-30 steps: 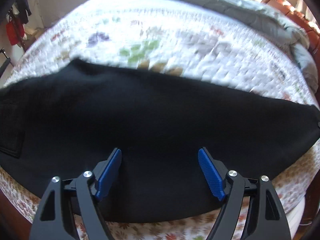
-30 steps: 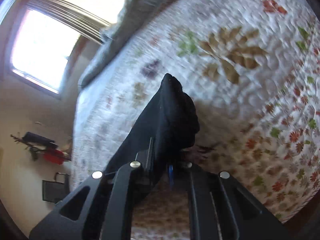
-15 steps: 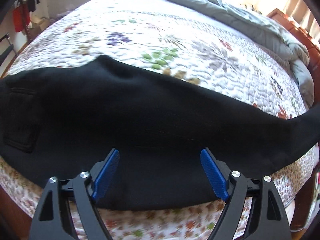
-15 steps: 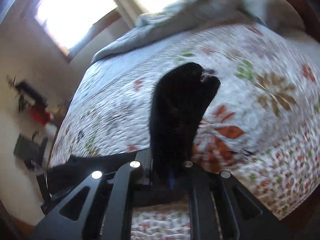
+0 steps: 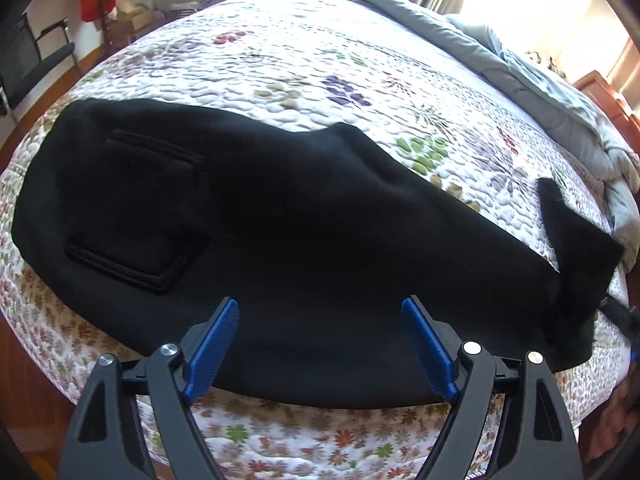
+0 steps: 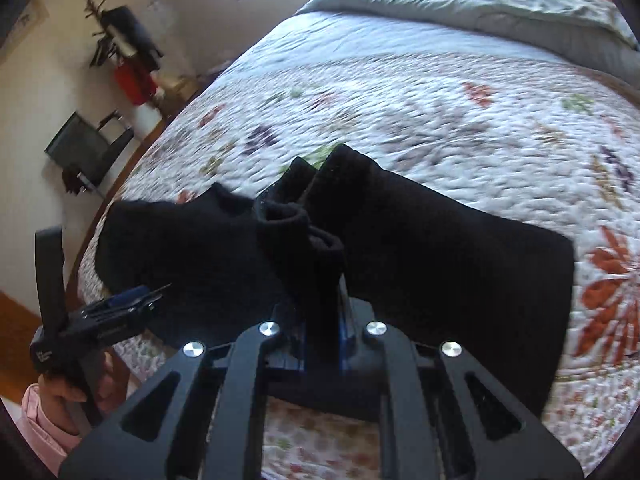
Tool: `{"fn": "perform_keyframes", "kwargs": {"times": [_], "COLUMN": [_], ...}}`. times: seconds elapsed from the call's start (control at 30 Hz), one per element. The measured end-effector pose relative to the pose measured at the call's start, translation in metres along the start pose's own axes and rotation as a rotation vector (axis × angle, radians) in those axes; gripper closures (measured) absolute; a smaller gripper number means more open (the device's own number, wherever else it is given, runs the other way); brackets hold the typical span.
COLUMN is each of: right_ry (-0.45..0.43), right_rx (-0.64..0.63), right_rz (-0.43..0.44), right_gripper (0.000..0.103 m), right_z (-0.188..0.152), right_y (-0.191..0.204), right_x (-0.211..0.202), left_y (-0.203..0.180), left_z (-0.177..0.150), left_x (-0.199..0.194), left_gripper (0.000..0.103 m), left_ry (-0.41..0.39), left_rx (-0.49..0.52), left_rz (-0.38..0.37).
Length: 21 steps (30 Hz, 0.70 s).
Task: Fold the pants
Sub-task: 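Grasp the pants' leg hem with the right tool and pull it flat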
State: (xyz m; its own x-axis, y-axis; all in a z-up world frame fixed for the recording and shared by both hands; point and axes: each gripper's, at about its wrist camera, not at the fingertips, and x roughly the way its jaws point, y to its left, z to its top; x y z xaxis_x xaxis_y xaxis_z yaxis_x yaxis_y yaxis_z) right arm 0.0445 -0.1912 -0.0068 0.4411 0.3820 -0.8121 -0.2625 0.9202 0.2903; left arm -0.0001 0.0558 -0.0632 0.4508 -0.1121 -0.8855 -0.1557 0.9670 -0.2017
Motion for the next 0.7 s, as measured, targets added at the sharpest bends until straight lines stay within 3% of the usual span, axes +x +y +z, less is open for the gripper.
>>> {"fn": "perform_keyframes", "kwargs": {"times": [0.2, 0.3, 0.33, 0.4, 0.47, 0.53, 0.7], "right_ry": [0.091, 0.179, 0.210, 0.231, 0.238, 0.209, 0.084], "right_rx": [-0.104, -0.110, -0.106, -0.074, -0.006, 0.061, 0.118], "right_rz": [0.006, 0.020, 0.044, 0.132, 0.266, 0.339, 0.192], "right_gripper": [0.092, 0.073, 0.063, 0.059, 0.049, 0.048, 0.046], "right_z": [-0.003, -0.013, -0.017, -0.025, -0.028, -0.029, -0.030], "right_y": [0.051, 0.058, 0.058, 0.053, 0.041, 0.025, -0.025], "right_x": [0.041, 0.066, 0.071, 0.068, 0.054, 0.036, -0.017], "left_y": [0.015, 0.017, 0.017, 0.014, 0.006, -0.008, -0.046], "left_z": [0.003, 0.003, 0.002, 0.002, 0.000, -0.002, -0.007], "left_x": [-0.002, 0.000, 0.000, 0.002, 0.004, 0.010, 0.033], "left_gripper": [0.019, 0.019, 0.019, 0.019, 0.019, 0.019, 0.019], "left_ry": [-0.005, 0.006, 0.011, 0.027, 0.046, 0.073, 0.148], "left_rx": [-0.036, -0.044, -0.047, -0.052, -0.048, -0.023, 0.028], "left_rz": [-0.006, -0.014, -0.023, -0.056, -0.091, -0.115, -0.151]}}
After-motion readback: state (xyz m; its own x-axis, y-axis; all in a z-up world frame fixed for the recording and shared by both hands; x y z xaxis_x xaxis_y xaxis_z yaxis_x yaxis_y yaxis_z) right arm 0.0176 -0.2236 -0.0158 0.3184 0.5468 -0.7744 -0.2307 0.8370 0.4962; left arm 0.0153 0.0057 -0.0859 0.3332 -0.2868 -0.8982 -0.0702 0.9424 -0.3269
